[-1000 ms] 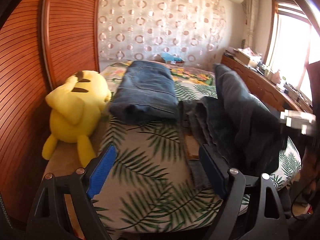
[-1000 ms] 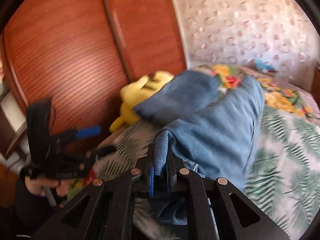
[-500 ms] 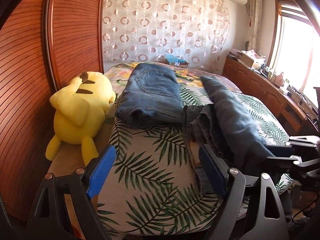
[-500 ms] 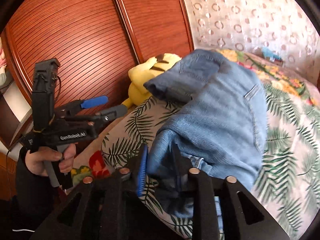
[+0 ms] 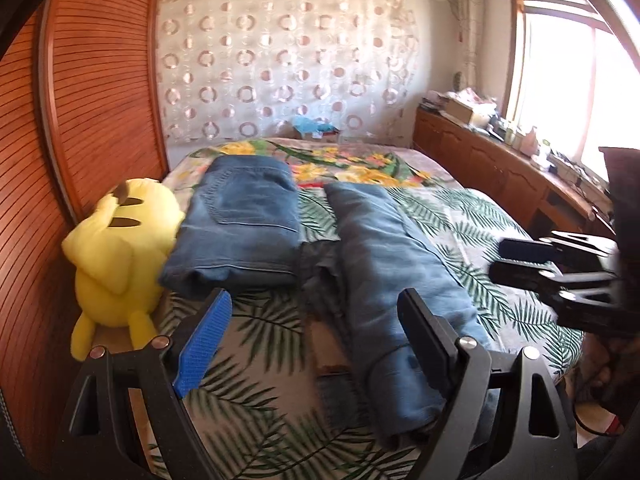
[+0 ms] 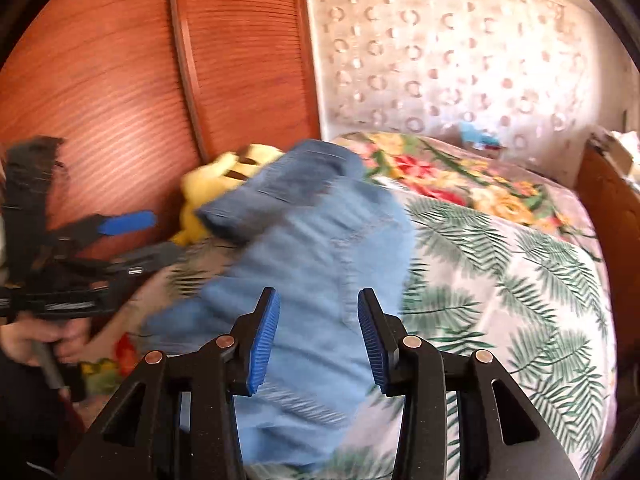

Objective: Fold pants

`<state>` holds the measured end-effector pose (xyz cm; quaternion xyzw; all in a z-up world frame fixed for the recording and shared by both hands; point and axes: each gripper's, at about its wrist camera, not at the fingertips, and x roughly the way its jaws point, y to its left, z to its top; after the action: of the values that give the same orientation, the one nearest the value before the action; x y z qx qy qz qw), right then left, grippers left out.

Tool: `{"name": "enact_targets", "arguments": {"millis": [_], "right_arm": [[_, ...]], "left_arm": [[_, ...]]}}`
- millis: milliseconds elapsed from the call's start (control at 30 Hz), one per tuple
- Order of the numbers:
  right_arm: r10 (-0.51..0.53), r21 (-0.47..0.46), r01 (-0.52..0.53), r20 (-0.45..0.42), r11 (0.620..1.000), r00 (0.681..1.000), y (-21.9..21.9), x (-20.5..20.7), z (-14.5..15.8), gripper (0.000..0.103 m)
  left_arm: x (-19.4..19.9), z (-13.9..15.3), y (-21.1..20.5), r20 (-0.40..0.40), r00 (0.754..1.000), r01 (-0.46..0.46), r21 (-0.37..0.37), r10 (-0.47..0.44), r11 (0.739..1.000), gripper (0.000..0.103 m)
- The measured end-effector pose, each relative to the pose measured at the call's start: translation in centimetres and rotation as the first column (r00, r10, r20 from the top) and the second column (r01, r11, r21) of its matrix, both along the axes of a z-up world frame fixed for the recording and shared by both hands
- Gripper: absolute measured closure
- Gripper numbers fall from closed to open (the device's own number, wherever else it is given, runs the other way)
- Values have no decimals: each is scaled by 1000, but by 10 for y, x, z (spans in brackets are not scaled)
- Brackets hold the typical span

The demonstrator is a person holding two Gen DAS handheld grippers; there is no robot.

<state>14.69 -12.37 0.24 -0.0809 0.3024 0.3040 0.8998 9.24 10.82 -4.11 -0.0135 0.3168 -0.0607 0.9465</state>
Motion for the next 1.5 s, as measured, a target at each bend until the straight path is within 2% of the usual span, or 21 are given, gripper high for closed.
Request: {"name": "enact_targets", "arguments": {"millis": [167, 333, 467, 633, 700, 967, 1067, 1200, 1267, 1333, 1367, 1433, 1500], "right_arm": [[-20, 5, 21, -38, 1000, 999, 6, 22, -4, 60], [10, -1, -11, -62, 1000, 998, 15, 48, -8, 55], [15, -17, -16, -83, 1000, 996, 21, 76, -19, 48], [49, -10, -50, -126, 999, 991, 29, 108, -35, 34], [55, -5, -56, -153, 998, 987, 32, 120, -43, 31], [116, 69, -102, -246, 992, 962, 36, 138, -52, 31], [148, 87, -129, -269, 988, 952, 39, 144, -58, 31], [178, 121, -147, -308, 982, 935, 40, 154, -65, 31], [191, 132, -155, -327, 979, 925, 40, 160, -69, 32], [209, 134, -173, -329, 976, 921, 42, 161, -68, 44], [213, 126, -181, -324, 975, 922, 43, 160, -67, 47], [220, 114, -194, -309, 974, 925, 43, 159, -60, 70], [234, 136, -202, -295, 970, 926, 41, 156, -46, 79]], "left_arm": [[5, -23, -19, -69, 997, 39, 41, -36, 998, 18], [9, -57, -16, -158, 987, 18, 60, -8, 998, 18], [12, -77, -10, -203, 979, 12, 47, -2, 999, 18], [10, -77, -5, -204, 979, 23, 16, -19, 1000, 18], [12, -68, -5, -193, 981, 32, 15, -28, 999, 18], [33, -36, -13, -136, 989, 61, 10, -59, 998, 18], [51, -41, -19, -159, 985, 73, 22, -69, 997, 18], [73, -59, -14, -217, 973, 76, -34, -81, 997, 18], [77, -63, -13, -225, 970, 82, -54, -92, 995, 25], [78, -67, -16, -239, 964, 105, -69, -118, 992, 44], [79, -67, -17, -242, 962, 115, -80, -131, 990, 48], [77, -68, -20, -245, 957, 138, -94, -157, 986, 68], [72, -66, -21, -233, 958, 148, -102, -168, 984, 77]]}}
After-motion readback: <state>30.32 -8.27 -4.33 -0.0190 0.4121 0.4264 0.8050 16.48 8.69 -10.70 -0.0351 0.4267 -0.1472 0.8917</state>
